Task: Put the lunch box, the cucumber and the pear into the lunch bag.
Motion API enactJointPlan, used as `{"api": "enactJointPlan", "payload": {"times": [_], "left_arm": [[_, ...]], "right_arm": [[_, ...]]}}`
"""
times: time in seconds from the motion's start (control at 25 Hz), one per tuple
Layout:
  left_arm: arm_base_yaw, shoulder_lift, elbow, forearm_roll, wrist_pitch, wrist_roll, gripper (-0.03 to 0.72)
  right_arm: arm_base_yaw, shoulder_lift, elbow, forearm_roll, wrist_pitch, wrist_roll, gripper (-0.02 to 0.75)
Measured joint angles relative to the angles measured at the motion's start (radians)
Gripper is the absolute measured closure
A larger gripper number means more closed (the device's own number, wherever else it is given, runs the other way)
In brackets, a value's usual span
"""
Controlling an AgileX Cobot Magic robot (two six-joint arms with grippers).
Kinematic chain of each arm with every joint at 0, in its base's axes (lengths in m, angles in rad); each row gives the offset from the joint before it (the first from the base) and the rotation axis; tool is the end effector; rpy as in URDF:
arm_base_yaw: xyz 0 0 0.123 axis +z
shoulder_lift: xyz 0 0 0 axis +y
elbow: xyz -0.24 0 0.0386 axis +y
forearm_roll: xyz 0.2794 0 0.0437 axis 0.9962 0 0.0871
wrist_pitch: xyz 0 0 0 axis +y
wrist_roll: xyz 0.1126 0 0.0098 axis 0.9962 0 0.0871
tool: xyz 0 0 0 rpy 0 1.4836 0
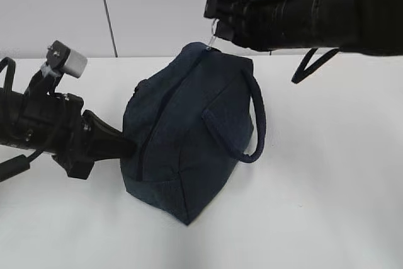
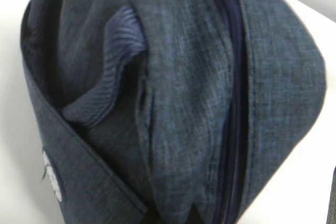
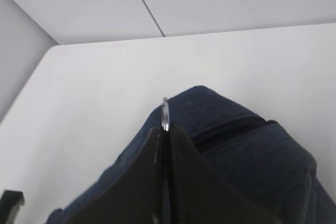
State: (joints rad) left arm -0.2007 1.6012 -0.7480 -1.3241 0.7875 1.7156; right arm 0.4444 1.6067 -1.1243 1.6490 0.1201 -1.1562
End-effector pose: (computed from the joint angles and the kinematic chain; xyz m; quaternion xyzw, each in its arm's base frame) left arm 0.2848 -0.1372 0.1106 0.3980 0.8053 -0.3145 0.3068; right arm 0.3724 0.1923 0.2283 -0.0131 0.8286 0.2962 0.4749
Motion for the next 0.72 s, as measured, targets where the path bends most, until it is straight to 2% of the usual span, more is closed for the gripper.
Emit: {"api": "enactJointPlan", "payload": {"times": [0.08, 0.2, 0.4, 0.56, 0.72], "left_arm": [[0.0, 0.0, 0.004, -0.007, -0.004, 0.003, 0.683], [0.0, 0.0, 0.005, -0.007, -0.004, 0.003, 0.683], [-0.001, 0.0, 0.007, -0.007, -0.003, 0.003, 0.683], [-0.003, 0.0, 0.007, -0.007, -0.002, 0.004, 0.683], [-0.003, 0.0, 0.007, -0.007, -0.002, 0.004, 0.683]], "right_arm": [[-0.051, 0.044, -0.026, 0.083, 0.08, 0.0, 0.738], [-0.105, 0.113, -0.061, 0.13, 0.126, 0.035, 0.738], [-0.203, 0.236, -0.112, 0.14, 0.215, 0.14, 0.738], [-0.306, 0.378, -0.178, 0.14, 0.388, 0.289, 0.738], [-0.354, 0.512, -0.22, 0.14, 0.506, 0.448, 0.738]]}}
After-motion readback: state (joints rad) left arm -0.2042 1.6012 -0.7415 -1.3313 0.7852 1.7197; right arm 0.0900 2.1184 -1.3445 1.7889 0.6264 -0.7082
